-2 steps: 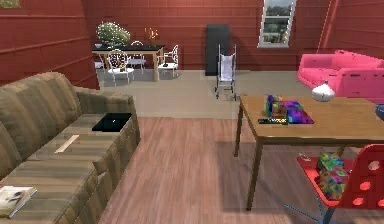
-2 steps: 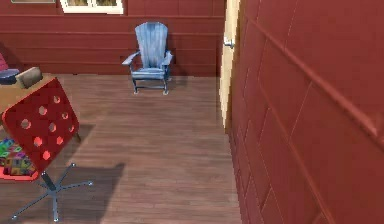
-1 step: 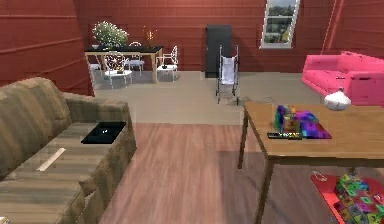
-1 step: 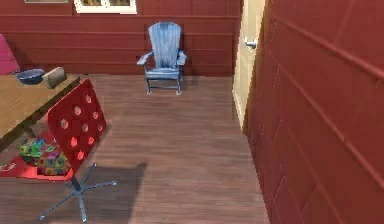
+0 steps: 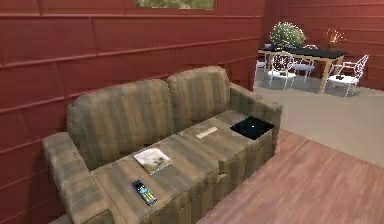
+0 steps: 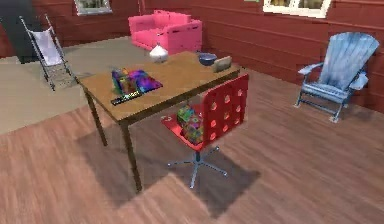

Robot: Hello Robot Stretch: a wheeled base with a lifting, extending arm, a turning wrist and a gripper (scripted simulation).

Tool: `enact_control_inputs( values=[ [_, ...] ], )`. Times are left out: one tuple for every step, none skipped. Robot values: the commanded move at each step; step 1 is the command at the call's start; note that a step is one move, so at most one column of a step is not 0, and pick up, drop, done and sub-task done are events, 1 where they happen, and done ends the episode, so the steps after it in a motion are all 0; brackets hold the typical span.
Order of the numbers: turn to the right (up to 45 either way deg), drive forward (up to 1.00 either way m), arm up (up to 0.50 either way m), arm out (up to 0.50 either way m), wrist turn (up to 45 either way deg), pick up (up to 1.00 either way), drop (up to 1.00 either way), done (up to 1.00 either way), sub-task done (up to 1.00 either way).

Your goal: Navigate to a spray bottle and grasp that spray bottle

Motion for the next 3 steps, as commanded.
enact_control_inputs(
  values=[
    [-33.0, 0.0, 0.0, 0.0, 0.0, 0.0, 0.0, 0.0, 0.0],
    [0.0, 0.15, 0.0, 0.0, 0.0, 0.0, 0.0, 0.0, 0.0],
    [-45.0, 0.0, 0.0, 0.0, 0.0, 0.0, 0.0, 0.0, 0.0]
  ],
)
